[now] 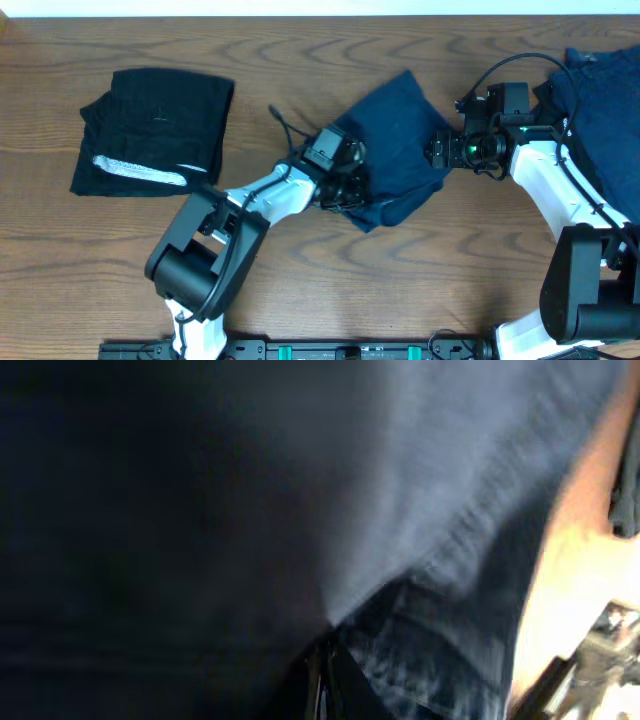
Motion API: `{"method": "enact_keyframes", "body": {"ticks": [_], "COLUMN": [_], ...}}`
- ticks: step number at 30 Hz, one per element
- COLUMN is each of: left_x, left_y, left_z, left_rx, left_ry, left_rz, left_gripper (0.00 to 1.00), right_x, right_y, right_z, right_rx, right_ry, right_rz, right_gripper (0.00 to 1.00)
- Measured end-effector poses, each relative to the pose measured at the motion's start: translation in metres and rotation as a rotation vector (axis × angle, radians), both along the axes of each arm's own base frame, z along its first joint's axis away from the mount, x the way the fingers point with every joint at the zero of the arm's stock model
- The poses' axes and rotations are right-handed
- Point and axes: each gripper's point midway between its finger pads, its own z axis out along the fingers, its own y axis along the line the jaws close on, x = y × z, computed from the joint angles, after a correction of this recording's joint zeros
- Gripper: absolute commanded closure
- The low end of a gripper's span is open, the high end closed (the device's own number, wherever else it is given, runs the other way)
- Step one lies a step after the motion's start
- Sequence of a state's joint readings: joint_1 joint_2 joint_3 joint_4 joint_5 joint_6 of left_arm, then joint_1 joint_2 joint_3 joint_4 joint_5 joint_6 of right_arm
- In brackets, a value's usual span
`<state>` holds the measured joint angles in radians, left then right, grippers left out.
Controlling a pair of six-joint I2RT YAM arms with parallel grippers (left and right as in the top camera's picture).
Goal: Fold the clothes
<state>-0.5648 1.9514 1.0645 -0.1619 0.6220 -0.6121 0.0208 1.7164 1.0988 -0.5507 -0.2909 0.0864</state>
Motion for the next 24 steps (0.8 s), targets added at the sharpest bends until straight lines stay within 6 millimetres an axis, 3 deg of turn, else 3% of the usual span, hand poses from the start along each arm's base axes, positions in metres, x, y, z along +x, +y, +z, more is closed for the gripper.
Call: {"method": "enact_keyframes", "body": {"ticks": [4, 10, 13, 15, 17, 19, 24], "left_x": [0.007, 0.009, 0.012, 0.015, 0.017, 0.017, 0.01], "left_y": [0.012, 0.013, 0.012, 0.011, 0.009, 0.008, 0.001], "left_z": [0.001, 0.004, 0.018, 0.033, 0.051, 0.062, 0.06], "left_rx": [-0.01, -0.017, -0.029, -0.046, -0.073, -0.094, -0.099], "left_ry": [0.051, 0.036, 0.002, -0.033, -0.071, -0.091, -0.091], "left_rz": [0.054, 0.049, 0.048, 0.048, 0.046, 0.039, -0.001], "left_gripper": [0.94, 0.94, 0.94, 0.93, 0.94, 0.94, 0.94], "right_x": [0.0, 0.0, 0.0, 0.0, 0.0, -0.001, 0.001], "right_y": [0.0, 0.0, 0.0, 0.001, 0.004, 0.005, 0.006], "right_z": [0.0, 0.0, 0.0, 0.0, 0.001, 0.002, 0.003], "right_rx": [0.0, -0.001, -0.001, 0.005, 0.022, 0.036, 0.046], "right_ry": [0.0, 0.001, -0.001, -0.003, 0.001, 0.005, 0.002], "right_rz": [0.0, 0.0, 0.004, 0.009, 0.005, -0.002, -0.01], "right_gripper": [0.12, 0.14, 0.4, 0.74, 0.9, 0.97, 0.99]}}
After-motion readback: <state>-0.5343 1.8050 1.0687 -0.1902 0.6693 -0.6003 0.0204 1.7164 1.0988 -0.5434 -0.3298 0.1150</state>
